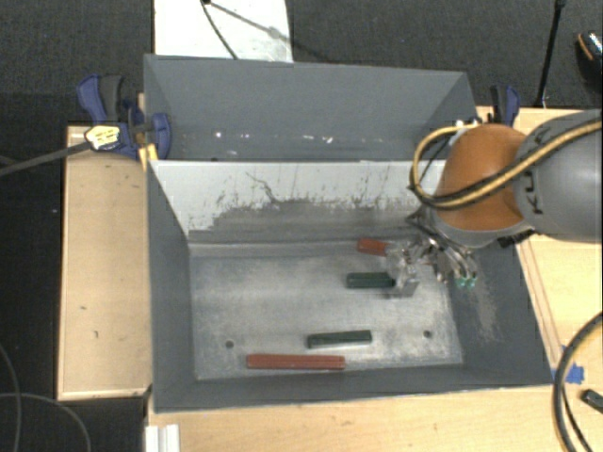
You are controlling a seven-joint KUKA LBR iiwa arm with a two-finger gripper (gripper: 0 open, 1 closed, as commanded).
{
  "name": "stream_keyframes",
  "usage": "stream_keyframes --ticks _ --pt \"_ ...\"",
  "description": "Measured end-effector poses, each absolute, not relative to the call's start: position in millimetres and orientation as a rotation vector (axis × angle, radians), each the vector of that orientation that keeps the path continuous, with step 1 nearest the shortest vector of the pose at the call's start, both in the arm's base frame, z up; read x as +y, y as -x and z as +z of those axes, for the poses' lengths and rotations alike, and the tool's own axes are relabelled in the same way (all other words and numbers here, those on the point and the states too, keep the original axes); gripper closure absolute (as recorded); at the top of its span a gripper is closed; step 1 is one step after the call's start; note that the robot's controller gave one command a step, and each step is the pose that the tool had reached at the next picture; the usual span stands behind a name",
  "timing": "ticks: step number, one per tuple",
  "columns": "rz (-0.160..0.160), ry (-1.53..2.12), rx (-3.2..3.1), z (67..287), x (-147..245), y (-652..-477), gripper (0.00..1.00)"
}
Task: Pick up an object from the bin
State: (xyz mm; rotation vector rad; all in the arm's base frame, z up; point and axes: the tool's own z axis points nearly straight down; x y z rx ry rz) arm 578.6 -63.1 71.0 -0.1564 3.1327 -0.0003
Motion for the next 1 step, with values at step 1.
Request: stream_keyframes --ticks 1 --pt "-0.004 0.196 3.122 256.1 -63.4 -591.8 1.0"
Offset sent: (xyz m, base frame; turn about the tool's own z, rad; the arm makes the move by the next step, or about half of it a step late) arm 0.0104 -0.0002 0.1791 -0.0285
